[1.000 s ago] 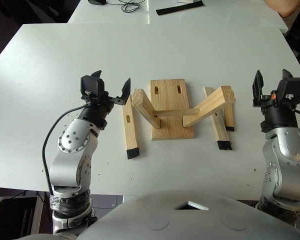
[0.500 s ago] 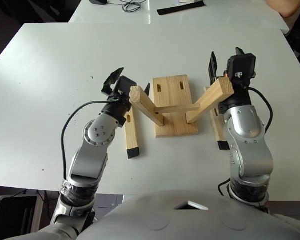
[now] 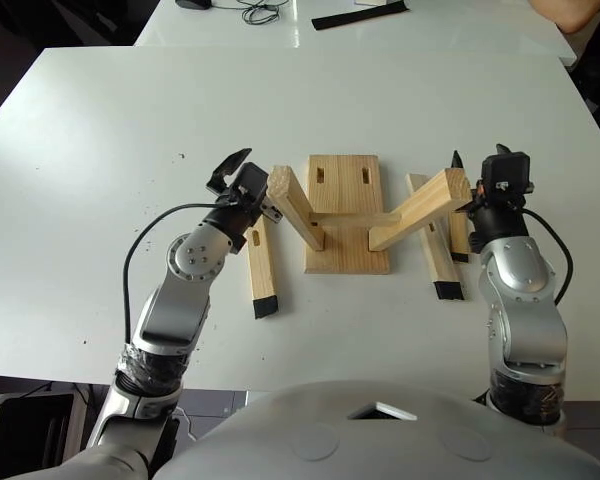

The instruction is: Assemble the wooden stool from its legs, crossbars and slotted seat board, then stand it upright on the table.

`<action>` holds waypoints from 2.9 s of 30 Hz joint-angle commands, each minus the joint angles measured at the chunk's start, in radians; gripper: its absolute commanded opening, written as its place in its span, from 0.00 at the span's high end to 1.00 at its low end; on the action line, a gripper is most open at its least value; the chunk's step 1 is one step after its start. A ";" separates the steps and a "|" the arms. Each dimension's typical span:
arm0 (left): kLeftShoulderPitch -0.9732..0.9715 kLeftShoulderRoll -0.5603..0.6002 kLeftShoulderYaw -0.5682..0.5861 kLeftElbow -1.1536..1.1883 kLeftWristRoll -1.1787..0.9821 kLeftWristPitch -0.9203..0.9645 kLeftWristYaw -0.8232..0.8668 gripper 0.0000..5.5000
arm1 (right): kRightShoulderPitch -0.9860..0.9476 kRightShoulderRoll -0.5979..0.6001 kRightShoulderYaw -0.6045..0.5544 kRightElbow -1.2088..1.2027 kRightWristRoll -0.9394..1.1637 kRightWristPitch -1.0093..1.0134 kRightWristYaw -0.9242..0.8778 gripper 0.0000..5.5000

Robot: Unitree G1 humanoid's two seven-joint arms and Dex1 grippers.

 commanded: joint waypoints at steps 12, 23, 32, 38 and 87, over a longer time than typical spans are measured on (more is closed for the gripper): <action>0.128 0.119 -0.055 0.266 0.112 -0.344 -0.074 0.13 | 0.086 0.011 0.122 0.455 0.004 -0.281 0.029 0.45; 0.094 0.186 0.025 0.427 0.125 -0.424 -0.079 0.13 | 0.168 -0.034 0.033 0.501 0.016 -0.365 0.025 0.45; 0.093 0.183 0.038 0.446 0.111 -0.418 -0.093 0.13 | 0.171 -0.084 -0.059 0.589 0.024 -0.421 0.011 0.45; 0.040 0.149 0.029 0.417 0.095 -0.405 -0.103 0.13 | 0.180 -0.087 -0.044 0.503 0.018 -0.421 0.018 0.45; -0.004 -0.056 -0.164 0.178 0.109 -0.379 -0.163 0.13 | 0.212 -0.276 0.206 0.172 0.032 -0.140 0.342 0.45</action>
